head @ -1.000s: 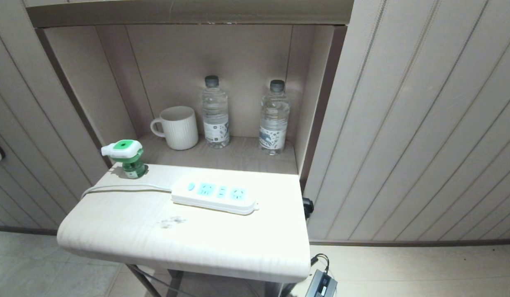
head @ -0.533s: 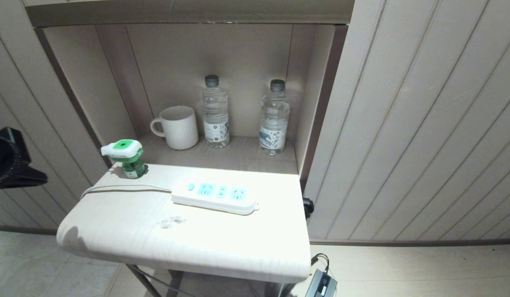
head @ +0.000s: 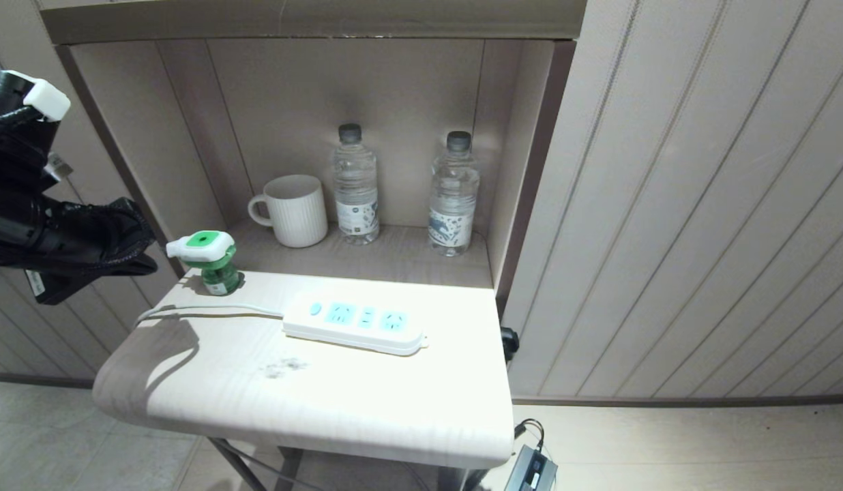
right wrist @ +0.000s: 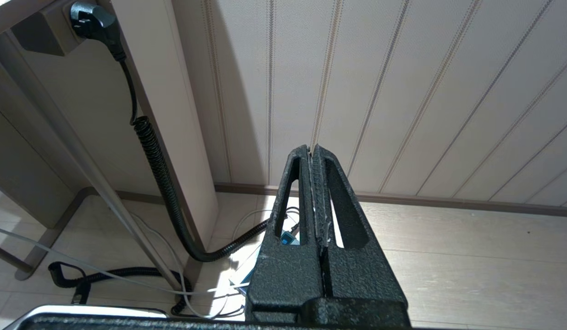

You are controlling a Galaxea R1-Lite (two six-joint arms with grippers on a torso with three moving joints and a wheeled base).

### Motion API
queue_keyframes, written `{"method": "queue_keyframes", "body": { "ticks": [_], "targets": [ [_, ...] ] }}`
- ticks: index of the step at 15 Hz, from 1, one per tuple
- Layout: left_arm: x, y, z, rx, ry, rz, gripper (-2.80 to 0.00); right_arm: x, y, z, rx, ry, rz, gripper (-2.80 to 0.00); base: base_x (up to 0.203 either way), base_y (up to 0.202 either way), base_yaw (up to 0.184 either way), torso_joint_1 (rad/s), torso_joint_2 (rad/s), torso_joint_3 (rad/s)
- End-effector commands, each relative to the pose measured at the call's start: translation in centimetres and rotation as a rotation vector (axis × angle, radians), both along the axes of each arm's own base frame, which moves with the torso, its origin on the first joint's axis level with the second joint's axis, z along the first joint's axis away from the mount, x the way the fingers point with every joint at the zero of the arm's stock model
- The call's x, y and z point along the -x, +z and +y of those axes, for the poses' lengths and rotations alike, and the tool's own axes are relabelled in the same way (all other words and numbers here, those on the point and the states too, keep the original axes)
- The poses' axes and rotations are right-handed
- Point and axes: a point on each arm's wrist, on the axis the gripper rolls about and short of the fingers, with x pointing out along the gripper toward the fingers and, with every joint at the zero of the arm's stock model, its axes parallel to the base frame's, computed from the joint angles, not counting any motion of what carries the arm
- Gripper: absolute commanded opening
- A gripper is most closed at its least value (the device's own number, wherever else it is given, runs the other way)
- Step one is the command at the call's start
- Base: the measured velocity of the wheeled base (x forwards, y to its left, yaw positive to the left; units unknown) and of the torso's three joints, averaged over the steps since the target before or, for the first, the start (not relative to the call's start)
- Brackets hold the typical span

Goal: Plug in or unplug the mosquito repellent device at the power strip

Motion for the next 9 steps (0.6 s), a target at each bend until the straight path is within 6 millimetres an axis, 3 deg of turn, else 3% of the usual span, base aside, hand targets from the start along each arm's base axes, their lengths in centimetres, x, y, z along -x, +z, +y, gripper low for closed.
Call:
{"method": "queue_keyframes", "body": {
  "ticks": [1,9],
  "targets": [
    [-1.0,-0.9,0.2,-0.008,0.019,0.022,-2.8,0.0,0.0,0.0,0.0,0.001,0.001,-2.8,0.0,0.0,0.0,0.0,0.0,0.0],
    [-2.2,-0.5,0.3,-0.011,0.027,-0.081,-2.8,0.0,0.0,0.0,0.0,0.001,0.001,-2.8,0.0,0.0,0.0,0.0,0.0,0.0]
  ]
}}
